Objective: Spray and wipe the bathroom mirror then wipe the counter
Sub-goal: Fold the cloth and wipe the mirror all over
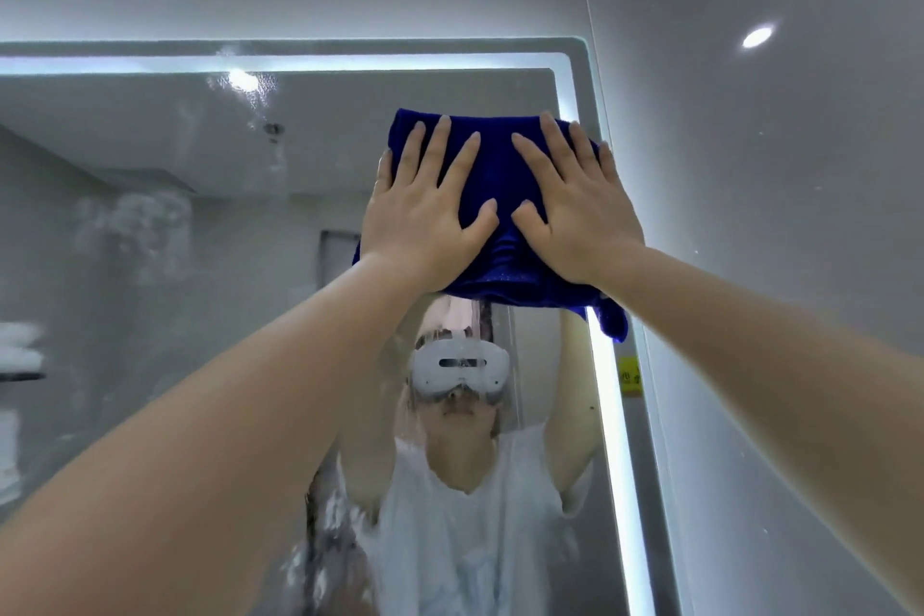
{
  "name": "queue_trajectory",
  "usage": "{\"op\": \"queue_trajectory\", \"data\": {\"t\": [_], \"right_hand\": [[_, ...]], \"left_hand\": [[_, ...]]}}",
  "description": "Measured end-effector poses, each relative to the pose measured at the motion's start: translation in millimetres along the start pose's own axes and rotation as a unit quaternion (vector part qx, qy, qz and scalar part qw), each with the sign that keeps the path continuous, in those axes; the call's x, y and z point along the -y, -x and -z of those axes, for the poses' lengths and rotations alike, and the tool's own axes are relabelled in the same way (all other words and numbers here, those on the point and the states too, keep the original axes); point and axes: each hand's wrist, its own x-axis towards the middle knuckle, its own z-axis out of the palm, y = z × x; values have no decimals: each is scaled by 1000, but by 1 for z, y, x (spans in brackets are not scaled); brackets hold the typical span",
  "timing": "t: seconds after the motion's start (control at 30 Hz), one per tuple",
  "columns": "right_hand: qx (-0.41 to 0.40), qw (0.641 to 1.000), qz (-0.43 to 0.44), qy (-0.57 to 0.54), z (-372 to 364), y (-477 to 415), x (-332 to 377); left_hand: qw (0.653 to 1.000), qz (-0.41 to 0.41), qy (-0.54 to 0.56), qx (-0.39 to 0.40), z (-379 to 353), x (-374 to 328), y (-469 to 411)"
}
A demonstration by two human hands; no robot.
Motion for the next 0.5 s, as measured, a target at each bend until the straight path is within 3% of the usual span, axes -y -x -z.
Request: {"op": "queue_trajectory", "data": {"t": [0.37,0.5], "right_hand": [[-17,1000,9,11,23,-97,-35],[-21,1000,-3,14,21,-92,-28]], "left_hand": [[1000,17,-4,-16,7,9,-96],[1000,20,-7,-14,8,6,-93]]}}
